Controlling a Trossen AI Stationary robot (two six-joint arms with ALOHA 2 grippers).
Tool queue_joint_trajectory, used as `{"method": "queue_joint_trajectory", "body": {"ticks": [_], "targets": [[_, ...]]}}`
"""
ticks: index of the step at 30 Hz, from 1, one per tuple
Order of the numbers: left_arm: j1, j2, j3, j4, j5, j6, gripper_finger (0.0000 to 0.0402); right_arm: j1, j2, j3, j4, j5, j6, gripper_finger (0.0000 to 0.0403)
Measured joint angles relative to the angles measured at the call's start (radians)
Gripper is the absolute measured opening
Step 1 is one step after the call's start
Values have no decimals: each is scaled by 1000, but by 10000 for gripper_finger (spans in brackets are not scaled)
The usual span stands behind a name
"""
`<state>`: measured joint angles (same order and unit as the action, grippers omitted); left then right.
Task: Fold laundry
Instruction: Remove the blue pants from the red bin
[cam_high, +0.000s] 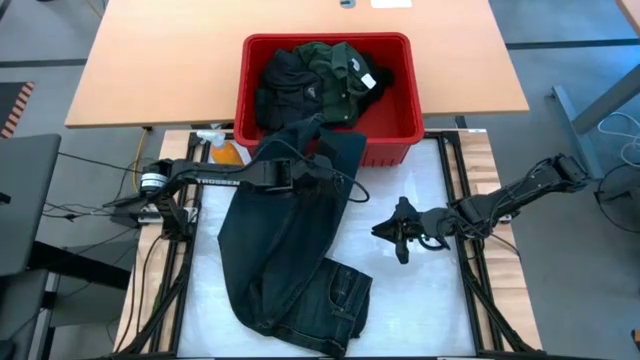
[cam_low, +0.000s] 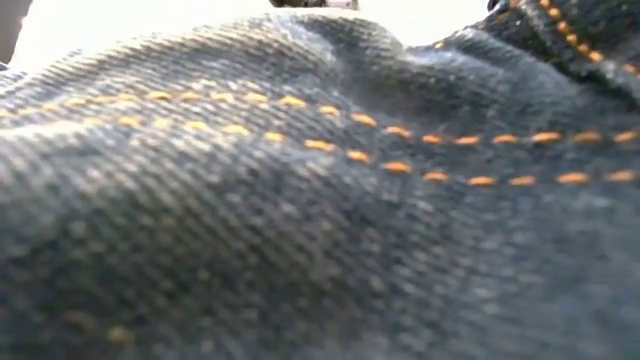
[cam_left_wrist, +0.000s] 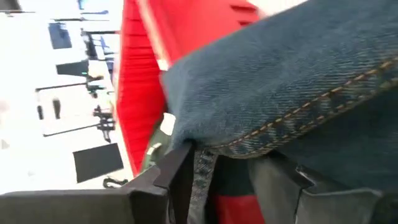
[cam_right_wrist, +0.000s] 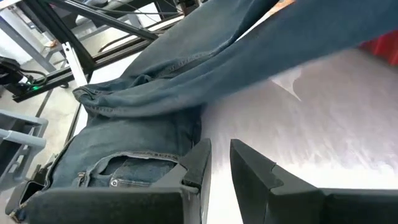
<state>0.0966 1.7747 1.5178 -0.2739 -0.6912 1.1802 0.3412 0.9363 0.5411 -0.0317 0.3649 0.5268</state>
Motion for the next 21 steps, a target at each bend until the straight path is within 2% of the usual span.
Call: {"method": "queue_joint_trajectory", "body": {"ticks": [3, 6, 11, 17, 18, 21], "targets": [[2, -2, 0, -15, -64, -26, 81, 0, 2, 0, 3, 0, 26, 87], [-3, -20, 0, -105, -129, -83, 16, 15, 39, 0, 28, -17, 38, 87], [-32, -88, 0, -326, -188, -294, 1, 85, 190, -1, 150, -100, 25, 87], [-80, -218, 0, -505, -236, -483, 0, 128, 397, -1, 446, -115, 18, 87], [-84, -236, 0, -504, -213, -507, 0, 124, 421, -1, 483, -119, 18, 87], [-86, -267, 0, -482, -58, -541, 0, 109, 476, -1, 567, -125, 18, 87]]}}
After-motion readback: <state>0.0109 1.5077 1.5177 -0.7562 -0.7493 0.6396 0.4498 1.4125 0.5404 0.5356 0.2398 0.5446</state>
